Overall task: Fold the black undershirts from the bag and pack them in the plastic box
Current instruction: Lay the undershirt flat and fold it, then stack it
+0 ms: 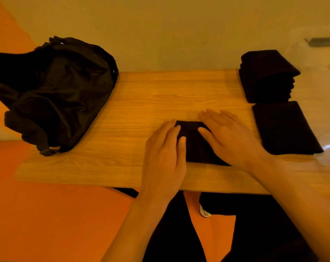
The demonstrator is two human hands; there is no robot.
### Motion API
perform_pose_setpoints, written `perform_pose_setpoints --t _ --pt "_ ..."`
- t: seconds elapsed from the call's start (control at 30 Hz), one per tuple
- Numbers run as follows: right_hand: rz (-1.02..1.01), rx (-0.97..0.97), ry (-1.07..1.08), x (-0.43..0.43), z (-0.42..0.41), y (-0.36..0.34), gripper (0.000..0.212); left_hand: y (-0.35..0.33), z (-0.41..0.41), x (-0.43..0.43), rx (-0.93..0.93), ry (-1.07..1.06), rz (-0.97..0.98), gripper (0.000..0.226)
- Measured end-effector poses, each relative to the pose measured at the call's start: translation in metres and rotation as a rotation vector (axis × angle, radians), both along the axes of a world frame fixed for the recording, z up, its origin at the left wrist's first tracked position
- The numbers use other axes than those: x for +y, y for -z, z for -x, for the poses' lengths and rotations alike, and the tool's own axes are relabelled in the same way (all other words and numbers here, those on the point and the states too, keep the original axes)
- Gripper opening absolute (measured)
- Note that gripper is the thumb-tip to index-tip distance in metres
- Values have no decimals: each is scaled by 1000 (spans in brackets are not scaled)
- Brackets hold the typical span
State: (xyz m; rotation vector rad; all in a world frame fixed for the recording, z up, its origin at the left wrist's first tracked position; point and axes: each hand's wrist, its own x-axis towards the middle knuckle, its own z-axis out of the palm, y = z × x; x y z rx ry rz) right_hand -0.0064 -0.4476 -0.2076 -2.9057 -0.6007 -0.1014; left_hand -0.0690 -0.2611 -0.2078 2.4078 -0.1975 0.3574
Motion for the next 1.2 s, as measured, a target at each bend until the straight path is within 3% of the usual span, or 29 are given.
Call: perform_pose_setpoints --t 0.1,0.17,0.27,0.5,0.6,0.7,0.8,0.93,1.07,1.2 --pt "-72 23 38 -12 7 12 68 1 -23 -15 119 210 -310 66" --pt "-109 85 73 -18 10 15 69 13 -33 -19 174 240 -446 68" --pt "-103 249 128 -23 12 18 74 26 -39 -14 210 178 -458 73" --pt "-101 272 170 -30 13 17 74 27 -43 -12 260 153 -459 71" --pt "-228 310 191 -34 20 9 78 21 -43 -11 283 175 -456 66" --pt "-351 119 242 -33 29 -4 67 5 -45 -6 191 152 -377 66" --pt "-214 -51 122 -23 35 0 61 -1 -47 -15 77 180 -412 69" --pt "-51 90 80 -19 36 25 70 18 -45 -28 136 236 -571 69" --pt "-172 175 170 -33 42 20 68 16 -57 -12 276 211 -491 62" --pt "-526 158 265 -40 49 0 51 -9 -68 5 346 24 -40 54"
